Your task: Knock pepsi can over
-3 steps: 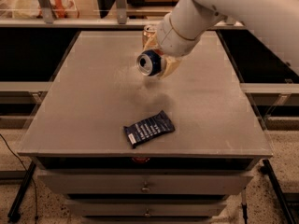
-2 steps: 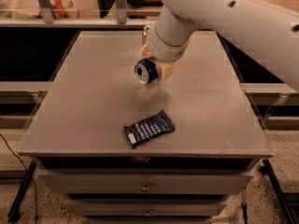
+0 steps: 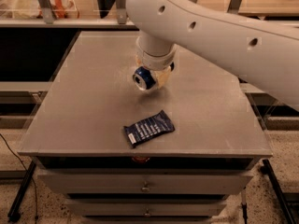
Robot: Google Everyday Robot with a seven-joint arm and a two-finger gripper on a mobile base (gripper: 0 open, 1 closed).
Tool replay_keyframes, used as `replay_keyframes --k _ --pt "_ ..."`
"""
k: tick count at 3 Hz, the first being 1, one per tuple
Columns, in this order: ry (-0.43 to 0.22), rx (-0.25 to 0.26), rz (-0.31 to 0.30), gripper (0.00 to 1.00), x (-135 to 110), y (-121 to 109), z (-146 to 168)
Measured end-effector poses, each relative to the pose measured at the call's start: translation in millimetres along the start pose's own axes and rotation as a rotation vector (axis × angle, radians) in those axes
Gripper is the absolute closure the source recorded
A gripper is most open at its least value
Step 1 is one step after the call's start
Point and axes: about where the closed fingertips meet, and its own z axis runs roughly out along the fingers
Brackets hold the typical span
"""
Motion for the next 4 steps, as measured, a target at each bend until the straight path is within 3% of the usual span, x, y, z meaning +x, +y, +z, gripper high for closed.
replay_keyframes --k 2,3,4 --pt "0.063 -0.063 -0.018 0.12 -2.3 4.0 9.3" --pt "0.074 -0.085 -0.023 0.0 -3.0 5.0 11.0" --pt "0.08 -0.1 -0.029 0.0 -3.6 5.4 11.3"
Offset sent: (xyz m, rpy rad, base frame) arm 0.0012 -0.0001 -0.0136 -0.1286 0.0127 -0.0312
